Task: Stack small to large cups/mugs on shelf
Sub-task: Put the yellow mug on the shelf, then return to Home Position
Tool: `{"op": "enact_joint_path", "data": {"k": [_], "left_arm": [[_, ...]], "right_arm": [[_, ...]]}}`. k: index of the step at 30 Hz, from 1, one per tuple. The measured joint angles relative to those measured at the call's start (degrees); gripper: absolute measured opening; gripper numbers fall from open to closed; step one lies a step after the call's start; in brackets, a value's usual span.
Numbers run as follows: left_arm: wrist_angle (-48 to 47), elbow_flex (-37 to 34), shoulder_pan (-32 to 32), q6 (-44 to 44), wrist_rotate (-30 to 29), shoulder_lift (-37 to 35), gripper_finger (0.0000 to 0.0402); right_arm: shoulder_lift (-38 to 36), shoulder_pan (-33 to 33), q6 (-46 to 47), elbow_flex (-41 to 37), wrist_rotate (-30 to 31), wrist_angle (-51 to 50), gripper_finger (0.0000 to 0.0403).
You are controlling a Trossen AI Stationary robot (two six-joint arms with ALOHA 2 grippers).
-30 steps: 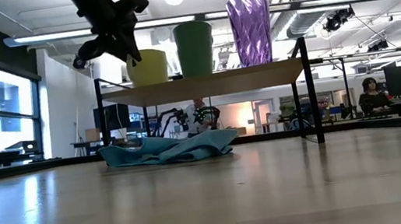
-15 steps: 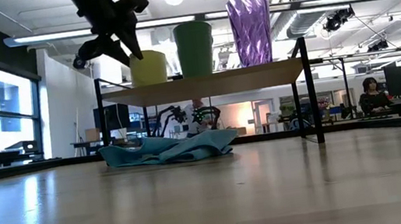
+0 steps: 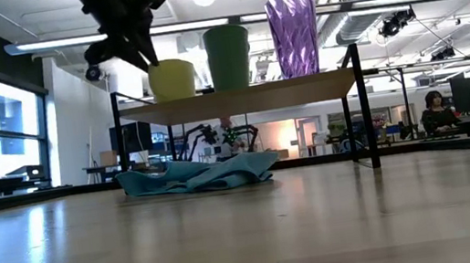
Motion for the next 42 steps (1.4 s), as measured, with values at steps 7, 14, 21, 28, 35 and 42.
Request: {"op": "enact_joint_path", "data": {"k": [7, 14, 21, 28, 35, 42], "left_arm": [[0.54, 0.01, -0.02, 0.00, 0.54, -1.50, 0.0093], [2.41, 0.01, -0.59, -0.61, 2.39, -3.08, 0.0102], [1.69, 0.01, -0.77, 0.24, -0.17, -7.67, 0.0115], [-1.43, 0.01, -0.79, 1.01, -1.82, -15.70, 0.0116], [1.71, 0.01, -0.82, 6.93, 4.38, -28.71, 0.0117], [5.62, 0.01, -0.81, 14.83, 6.32, -42.05, 0.0116]], "right_arm": [[-0.02, -0.47, -0.31, 0.00, 0.03, 0.00, 0.0197], [-0.02, -0.57, -0.03, 0.00, 0.09, 0.02, 0.0197], [-0.02, -0.57, 0.33, 0.00, 0.16, 1.05, 0.0197], [-0.04, -0.57, 0.03, 0.00, -0.93, 6.46, 0.0197], [-3.23, -0.57, -19.15, 0.02, -1.18, 27.20, 0.0197], [-7.22, -0.57, -38.98, 0.02, -0.05, 31.46, 0.0197]]}}
